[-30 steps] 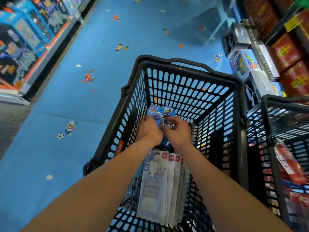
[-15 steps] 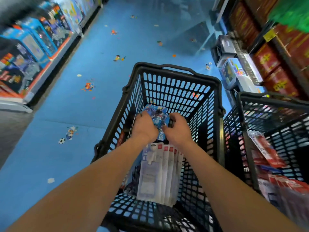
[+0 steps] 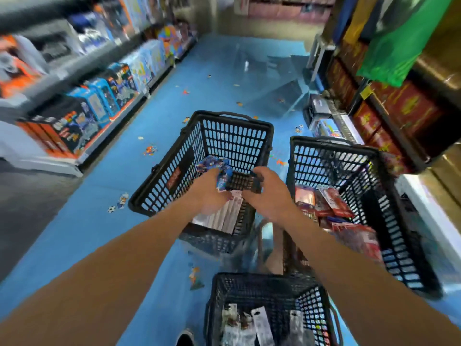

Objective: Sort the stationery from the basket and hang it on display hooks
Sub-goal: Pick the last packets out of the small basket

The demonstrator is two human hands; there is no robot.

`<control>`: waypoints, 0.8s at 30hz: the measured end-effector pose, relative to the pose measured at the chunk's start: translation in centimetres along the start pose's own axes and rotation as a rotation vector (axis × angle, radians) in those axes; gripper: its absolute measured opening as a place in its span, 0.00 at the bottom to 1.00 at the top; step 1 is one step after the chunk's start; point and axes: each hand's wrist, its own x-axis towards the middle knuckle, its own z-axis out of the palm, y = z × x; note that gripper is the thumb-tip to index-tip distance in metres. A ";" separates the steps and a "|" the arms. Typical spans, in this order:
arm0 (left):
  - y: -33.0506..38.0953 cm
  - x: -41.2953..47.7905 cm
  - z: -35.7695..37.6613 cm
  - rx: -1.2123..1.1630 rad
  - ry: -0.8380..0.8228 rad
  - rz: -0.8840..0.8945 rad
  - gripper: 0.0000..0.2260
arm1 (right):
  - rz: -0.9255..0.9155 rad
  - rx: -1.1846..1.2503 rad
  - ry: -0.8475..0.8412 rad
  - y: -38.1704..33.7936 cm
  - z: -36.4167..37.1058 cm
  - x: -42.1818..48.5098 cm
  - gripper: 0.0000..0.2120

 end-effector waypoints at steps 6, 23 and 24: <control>5.1 -11.6 2.2 -0.010 -0.278 -0.113 0.11 | -0.032 0.007 -0.142 2.6 -4.5 -12.4 0.32; -14.0 -17.9 30.9 0.212 -0.550 -0.388 0.13 | 0.490 -0.001 -0.321 29.0 17.2 -25.8 0.06; -15.5 -17.9 32.9 0.199 -0.542 -0.387 0.12 | 0.506 -0.016 -0.316 30.9 19.3 -25.9 0.08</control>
